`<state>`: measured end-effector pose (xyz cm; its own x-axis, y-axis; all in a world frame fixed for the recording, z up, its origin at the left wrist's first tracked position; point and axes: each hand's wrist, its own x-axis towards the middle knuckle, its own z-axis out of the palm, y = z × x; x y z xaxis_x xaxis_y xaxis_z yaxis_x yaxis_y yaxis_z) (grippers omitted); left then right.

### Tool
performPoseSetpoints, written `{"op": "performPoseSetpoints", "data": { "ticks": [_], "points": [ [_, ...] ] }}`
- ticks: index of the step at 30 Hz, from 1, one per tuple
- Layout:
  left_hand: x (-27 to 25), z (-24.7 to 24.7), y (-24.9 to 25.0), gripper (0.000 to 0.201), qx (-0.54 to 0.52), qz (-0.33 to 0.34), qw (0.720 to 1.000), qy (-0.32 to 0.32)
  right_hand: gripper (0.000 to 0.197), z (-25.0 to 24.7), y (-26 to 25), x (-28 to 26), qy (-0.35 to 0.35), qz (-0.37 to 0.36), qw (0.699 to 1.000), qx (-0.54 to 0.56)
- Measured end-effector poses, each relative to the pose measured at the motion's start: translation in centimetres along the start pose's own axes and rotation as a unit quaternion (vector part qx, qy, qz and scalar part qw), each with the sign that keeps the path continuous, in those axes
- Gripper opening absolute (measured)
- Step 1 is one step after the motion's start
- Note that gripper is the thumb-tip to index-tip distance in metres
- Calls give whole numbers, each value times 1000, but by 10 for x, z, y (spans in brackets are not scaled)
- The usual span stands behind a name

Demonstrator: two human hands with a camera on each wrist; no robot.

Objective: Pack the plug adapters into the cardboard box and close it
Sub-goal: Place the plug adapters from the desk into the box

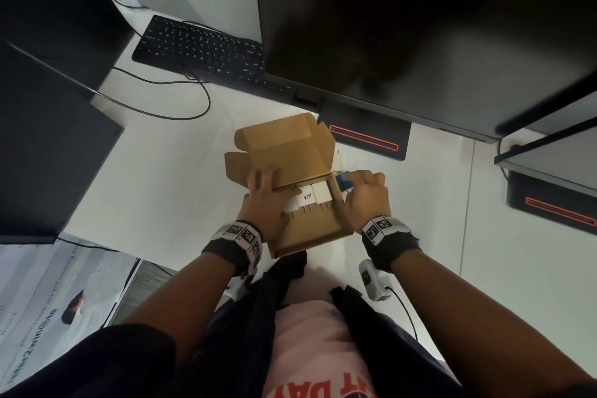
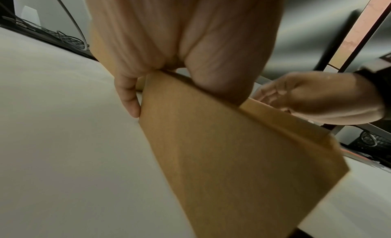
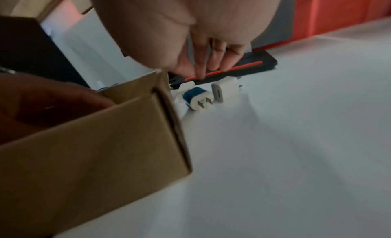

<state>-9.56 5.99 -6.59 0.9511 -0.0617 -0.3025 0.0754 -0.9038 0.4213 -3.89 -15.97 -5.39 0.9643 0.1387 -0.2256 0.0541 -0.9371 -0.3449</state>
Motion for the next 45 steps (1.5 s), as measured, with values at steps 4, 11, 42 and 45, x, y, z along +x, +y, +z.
{"op": "performPoseSetpoints", "data": {
  "ticks": [4,11,42,45],
  "points": [
    [1,-6,-4,55,-27,-5,999,-46,34,-2,5,7,-88,-18,987,-130],
    [1,-21,-18,54,-20,13,995,-98,30,6,26,-5,-67,-68,979,-178],
    [2,-26,-11,47,21,12,996,-82,47,-22,-48,-25,-160,-47,972,165],
    [3,-25,-12,47,29,13,997,-75,34,-8,-58,-29,-242,-65,961,120]
  ]
}}
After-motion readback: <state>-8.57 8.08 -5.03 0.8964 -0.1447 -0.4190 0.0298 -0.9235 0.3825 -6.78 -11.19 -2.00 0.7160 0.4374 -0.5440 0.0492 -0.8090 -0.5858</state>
